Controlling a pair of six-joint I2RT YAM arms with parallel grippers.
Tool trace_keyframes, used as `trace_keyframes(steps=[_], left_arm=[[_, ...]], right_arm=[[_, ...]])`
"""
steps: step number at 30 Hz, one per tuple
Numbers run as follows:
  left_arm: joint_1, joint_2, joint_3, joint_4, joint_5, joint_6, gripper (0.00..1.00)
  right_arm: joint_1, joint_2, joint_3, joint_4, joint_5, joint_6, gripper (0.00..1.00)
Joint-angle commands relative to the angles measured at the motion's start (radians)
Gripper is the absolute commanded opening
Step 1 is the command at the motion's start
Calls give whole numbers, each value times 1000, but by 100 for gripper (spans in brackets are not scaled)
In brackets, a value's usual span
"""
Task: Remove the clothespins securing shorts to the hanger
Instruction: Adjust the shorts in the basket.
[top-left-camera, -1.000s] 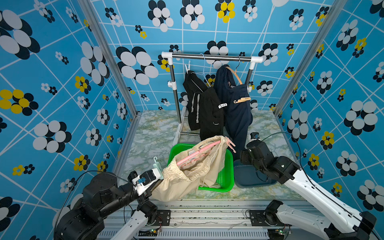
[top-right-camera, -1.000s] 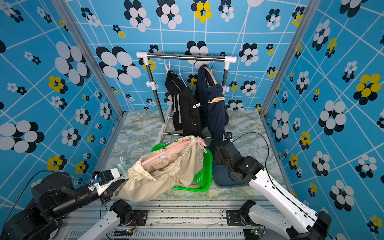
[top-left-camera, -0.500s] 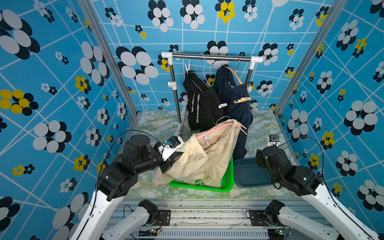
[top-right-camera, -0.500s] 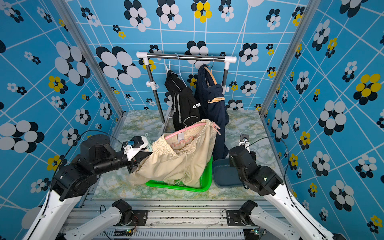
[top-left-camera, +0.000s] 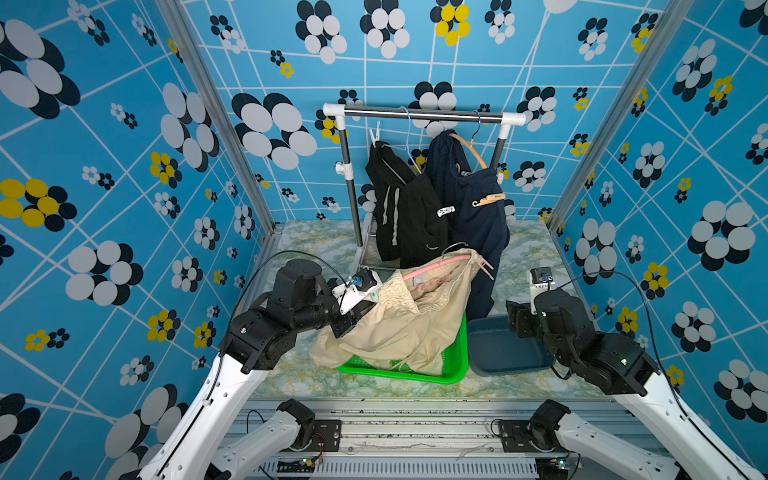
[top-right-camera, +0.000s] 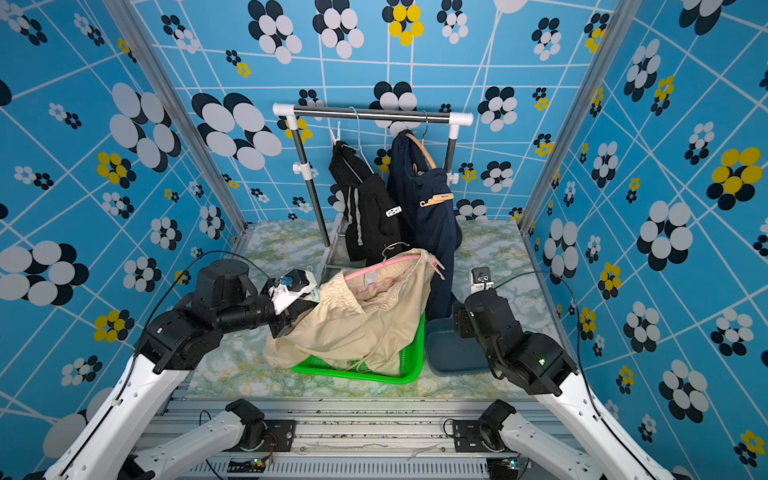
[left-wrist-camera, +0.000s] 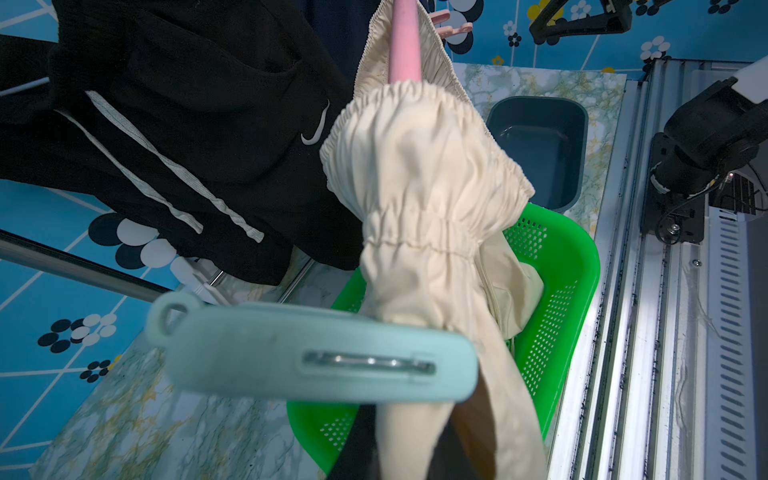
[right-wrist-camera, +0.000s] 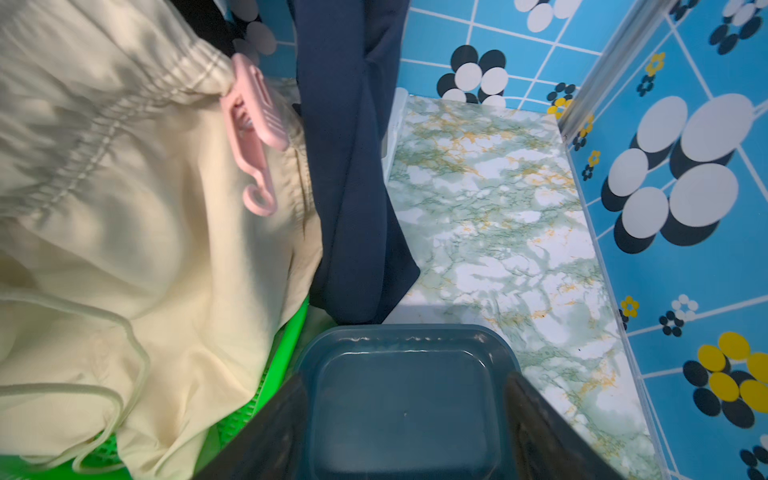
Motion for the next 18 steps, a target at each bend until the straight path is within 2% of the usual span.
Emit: trace_keyframes(steps=[1, 6, 12, 18], left_arm=[[6, -46, 0, -4, 16, -42, 0], [7, -96, 4, -69, -16, -115, 0], [7, -127, 23, -139, 26, -154, 0], [6, -130, 36, -174, 40, -163, 0]], right_arm=[[-5, 35, 49, 57, -110, -88, 80], [-6, 85, 90, 77, -201, -146, 81], [-6, 103, 118, 99, -374, -237, 84], [-12, 133, 140, 115, -398, -297, 86]])
